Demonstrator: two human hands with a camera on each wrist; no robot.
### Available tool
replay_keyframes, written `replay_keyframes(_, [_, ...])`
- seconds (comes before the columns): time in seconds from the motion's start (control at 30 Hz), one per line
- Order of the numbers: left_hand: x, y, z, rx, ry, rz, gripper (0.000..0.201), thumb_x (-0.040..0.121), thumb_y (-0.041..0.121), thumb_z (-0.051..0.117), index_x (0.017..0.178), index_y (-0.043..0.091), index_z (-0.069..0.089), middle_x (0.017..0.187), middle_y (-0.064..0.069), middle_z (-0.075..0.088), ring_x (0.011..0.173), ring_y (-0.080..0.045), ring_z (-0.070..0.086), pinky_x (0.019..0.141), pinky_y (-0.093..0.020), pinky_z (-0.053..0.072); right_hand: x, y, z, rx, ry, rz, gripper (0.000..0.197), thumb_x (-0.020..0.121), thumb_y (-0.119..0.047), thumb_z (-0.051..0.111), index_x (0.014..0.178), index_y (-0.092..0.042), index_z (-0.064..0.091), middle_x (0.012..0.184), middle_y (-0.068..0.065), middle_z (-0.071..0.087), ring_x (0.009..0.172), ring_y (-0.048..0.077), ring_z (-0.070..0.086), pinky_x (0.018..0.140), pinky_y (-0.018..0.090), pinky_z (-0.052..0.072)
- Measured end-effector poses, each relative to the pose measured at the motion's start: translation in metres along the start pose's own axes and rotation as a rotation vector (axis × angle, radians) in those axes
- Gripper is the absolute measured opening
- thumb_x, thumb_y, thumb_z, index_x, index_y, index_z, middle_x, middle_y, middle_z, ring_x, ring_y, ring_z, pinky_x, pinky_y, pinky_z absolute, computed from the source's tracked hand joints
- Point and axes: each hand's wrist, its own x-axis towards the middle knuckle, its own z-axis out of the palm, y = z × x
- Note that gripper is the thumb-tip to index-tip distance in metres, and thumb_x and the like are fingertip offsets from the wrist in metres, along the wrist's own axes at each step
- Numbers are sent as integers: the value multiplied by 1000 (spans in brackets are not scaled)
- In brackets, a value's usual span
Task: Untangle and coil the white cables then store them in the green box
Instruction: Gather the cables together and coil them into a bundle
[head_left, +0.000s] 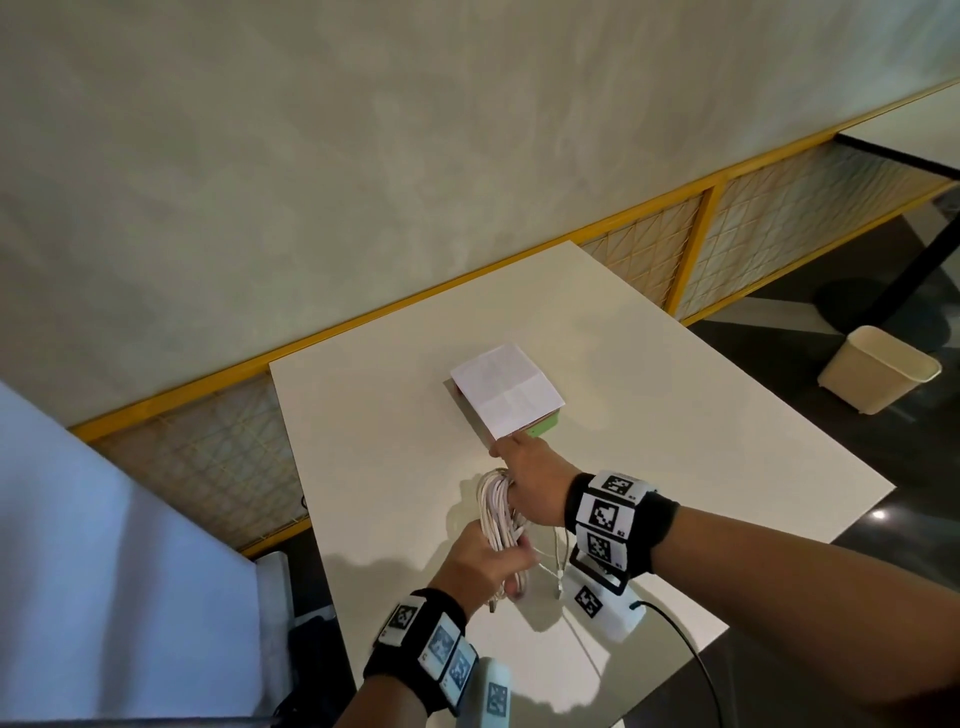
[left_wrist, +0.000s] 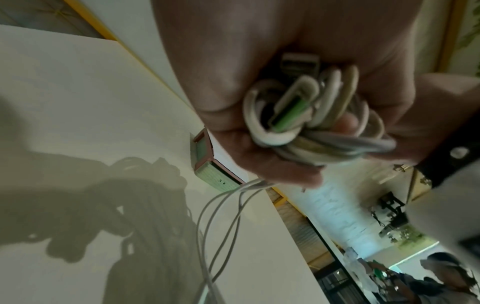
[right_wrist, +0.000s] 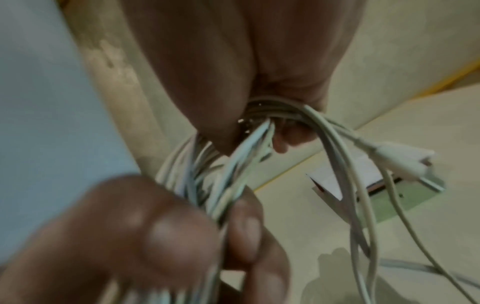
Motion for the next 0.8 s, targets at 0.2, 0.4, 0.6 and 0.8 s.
replay_keyframes(0.2, [-1, -12, 3, 101, 3, 10, 10, 76, 22, 63, 72, 12, 64, 56, -3, 60, 52, -18, 57, 56, -28, 47, 1, -4, -3, -25, -169, 68, 28, 84, -3, 45, 107, 0, 61, 111, 18, 65, 93, 30, 60, 71, 31, 44])
replay_keyframes(0.4, [5, -9, 7, -1, 95, 29, 30, 75, 23, 66, 102, 10, 68, 93, 0, 70, 86, -13, 65, 79, -20, 50, 1, -8, -1, 150, -59, 55, 32, 80, 5, 43, 109, -4, 56, 111, 18, 62, 89, 27, 54, 71, 30, 43])
replay_keyframes(0.6, [6, 7, 10, -3, 197, -8, 41, 78, 12, 74, 111, 31, 60, 112, 9, 69, 105, -6, 63, 96, -26, 48, 1, -14, -5, 149, 18, 2, 36, 78, 8, 44, 110, -2, 56, 114, 18, 59, 87, 21, 48, 71, 24, 35])
replay_keyframes(0.8, [3, 22, 5, 46, 200, -9, 13, 82, 12, 68, 81, 24, 66, 83, 0, 70, 60, 5, 62, 59, -12, 49, 0, -18, -3, 178, 47, -2, 38, 78, 9, 46, 114, -1, 54, 115, 19, 59, 93, 28, 55, 68, 23, 36])
